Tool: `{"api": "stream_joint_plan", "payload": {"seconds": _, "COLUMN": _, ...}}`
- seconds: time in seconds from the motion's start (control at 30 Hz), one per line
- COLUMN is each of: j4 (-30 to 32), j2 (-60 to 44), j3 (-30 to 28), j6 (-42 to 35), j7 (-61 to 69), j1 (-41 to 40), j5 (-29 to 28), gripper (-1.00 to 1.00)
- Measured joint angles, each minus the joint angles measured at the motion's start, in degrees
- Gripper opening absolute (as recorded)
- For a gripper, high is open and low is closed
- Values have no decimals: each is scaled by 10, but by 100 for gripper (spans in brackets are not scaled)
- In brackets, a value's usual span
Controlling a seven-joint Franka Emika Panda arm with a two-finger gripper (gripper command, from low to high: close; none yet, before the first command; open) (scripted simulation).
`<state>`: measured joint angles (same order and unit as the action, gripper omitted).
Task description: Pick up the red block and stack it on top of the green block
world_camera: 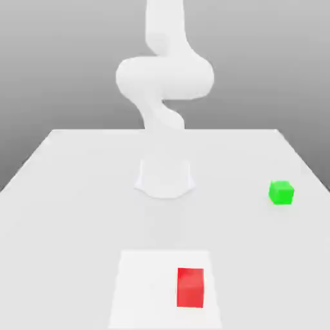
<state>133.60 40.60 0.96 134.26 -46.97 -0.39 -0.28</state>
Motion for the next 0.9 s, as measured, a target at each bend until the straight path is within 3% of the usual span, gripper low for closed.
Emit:
{"api": "stream_joint_plan", "payload": {"seconds": 0.7, "j4": 153, "j2": -439, "j3": 53, "j6": 209, "j7": -93, "j1": -2, "j5": -20, "gripper": 0}}
{"api": "stream_joint_plan", "payload": {"seconds": 0.9, "j4": 151, "j2": -564, "j3": 36, "j6": 301, "j7": -115, "j1": 13, "j5": -42, "gripper": 0}}
